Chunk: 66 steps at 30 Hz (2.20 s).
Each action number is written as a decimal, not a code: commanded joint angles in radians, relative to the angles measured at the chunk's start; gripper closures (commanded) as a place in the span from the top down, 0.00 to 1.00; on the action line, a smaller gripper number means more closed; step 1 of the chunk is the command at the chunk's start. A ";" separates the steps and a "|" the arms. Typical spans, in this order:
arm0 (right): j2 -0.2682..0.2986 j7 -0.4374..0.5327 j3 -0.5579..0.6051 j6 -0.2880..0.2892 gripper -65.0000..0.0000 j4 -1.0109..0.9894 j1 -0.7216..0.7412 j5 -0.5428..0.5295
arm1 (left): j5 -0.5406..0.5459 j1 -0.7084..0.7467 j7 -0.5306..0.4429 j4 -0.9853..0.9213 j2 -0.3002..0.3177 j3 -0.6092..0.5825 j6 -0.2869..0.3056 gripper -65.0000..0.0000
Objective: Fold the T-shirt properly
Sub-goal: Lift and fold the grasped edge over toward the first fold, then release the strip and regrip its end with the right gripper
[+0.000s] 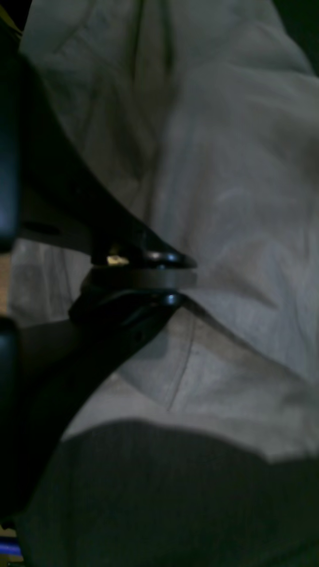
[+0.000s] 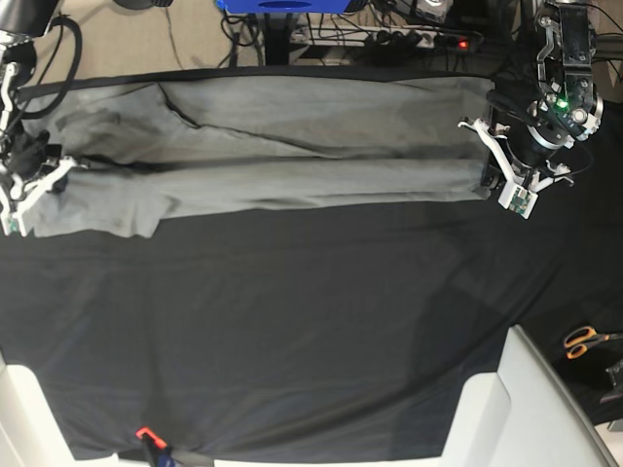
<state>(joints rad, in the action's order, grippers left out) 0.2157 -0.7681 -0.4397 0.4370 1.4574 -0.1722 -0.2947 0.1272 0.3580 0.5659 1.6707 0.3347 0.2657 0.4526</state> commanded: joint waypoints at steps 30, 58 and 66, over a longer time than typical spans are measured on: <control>-0.068 -0.083 -0.152 -0.142 0.56 0.362 -0.049 -0.008 | 0.001 0.045 0.156 0.161 0.083 0.004 -0.002 0.47; -0.161 0.049 0.187 -0.139 0.00 -0.028 0.084 -0.011 | 0.001 0.152 0.185 0.243 -0.050 0.309 0.128 0.00; -0.163 0.069 0.189 -0.139 0.00 -0.079 0.049 -0.010 | -0.002 0.141 0.185 0.242 -0.050 0.309 0.128 0.00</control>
<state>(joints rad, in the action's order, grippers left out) 0.0463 -0.7120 -0.2485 0.2951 1.3655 -0.1360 -0.2951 0.1234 0.4976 0.7677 1.8980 0.2718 0.5671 0.5804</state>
